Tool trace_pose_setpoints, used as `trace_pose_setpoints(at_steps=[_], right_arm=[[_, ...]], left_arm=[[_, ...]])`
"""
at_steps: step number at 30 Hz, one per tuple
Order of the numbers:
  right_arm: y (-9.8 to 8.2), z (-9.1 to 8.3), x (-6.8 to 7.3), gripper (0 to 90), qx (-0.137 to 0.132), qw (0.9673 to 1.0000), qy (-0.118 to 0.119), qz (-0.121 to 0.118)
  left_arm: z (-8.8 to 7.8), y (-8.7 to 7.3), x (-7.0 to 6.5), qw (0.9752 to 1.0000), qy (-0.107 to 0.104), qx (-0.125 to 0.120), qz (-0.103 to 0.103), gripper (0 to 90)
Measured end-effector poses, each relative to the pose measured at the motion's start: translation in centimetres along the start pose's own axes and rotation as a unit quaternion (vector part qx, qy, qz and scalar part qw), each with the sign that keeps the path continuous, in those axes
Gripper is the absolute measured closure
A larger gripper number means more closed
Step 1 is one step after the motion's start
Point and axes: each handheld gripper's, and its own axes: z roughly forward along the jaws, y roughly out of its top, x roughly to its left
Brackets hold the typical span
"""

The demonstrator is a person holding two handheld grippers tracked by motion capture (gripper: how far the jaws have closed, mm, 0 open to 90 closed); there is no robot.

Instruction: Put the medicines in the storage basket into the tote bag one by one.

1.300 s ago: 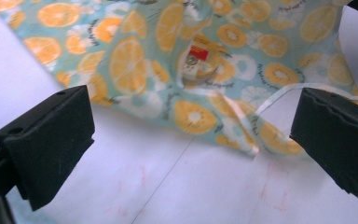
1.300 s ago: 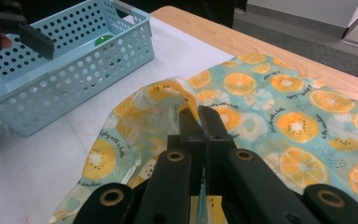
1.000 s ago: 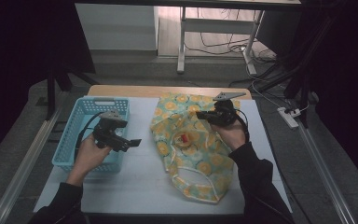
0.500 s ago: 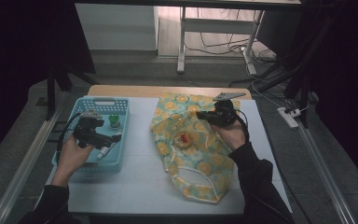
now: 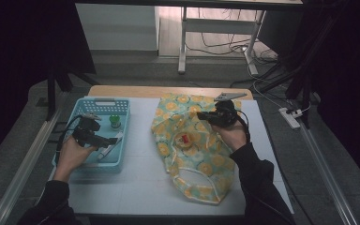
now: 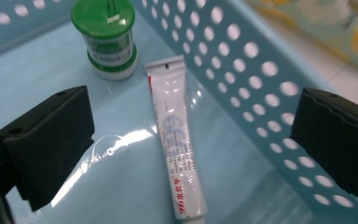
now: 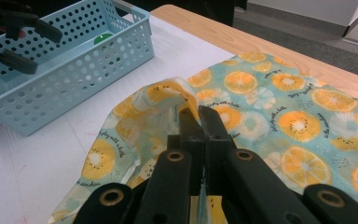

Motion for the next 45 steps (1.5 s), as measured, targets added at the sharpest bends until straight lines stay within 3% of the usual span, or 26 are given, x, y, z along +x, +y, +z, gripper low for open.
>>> trace_pose_setpoints(at_steps=[8, 13, 16, 21, 25, 29, 34, 40, 45], right_arm=[[0.0, -0.2, 0.0, 89.7, -0.001, 1.0, 0.0, 0.001], [0.1, -0.2, 0.0, 89.8, -0.002, 1.0, 0.0, 0.001], [0.0, -0.2, 0.0, 89.7, -0.002, 1.0, 0.0, 0.001], [0.0, -0.2, 0.0, 89.7, -0.003, 1.0, 0.001, 0.001], [-0.1, -0.1, 0.0, 89.7, -0.002, 1.0, 0.002, 0.001], [-0.1, -0.2, 0.0, 89.7, -0.003, 1.0, 0.002, 0.002], [-0.1, -0.2, 0.0, 89.7, -0.004, 1.0, 0.001, 0.001], [-0.1, -0.2, 0.1, 89.7, -0.003, 1.0, 0.001, 0.0], [-0.1, -0.2, 0.0, 89.7, -0.004, 1.0, 0.0, 0.0]], left_arm=[[2.1, 0.7, 0.4, 0.9977, 0.013, 0.066, 0.001, 0.0], [3.5, 0.8, 0.5, 0.9929, 0.028, 0.116, 0.006, 0.0], [4.1, 0.8, 0.5, 0.9888, 0.038, 0.145, 0.003, 0.0], [4.7, 0.7, 0.3, 0.9829, 0.053, 0.175, 0.016, 6.1], [4.6, 0.7, 0.2, 0.9847, 0.031, 0.171, 0.015, 19.5], [4.2, 0.6, 0.1, 0.9863, 0.026, 0.162, 0.017, 34.1], [3.9, 0.6, 0.1, 0.987, 0.019, 0.159, 0.012, 61.7], [4.0, 0.9, 0.1, 0.9848, 0.021, 0.172, -0.012, 66.6], [3.9, 1.0, 0.1, 0.9844, 0.022, 0.174, -0.011, 68.3]])
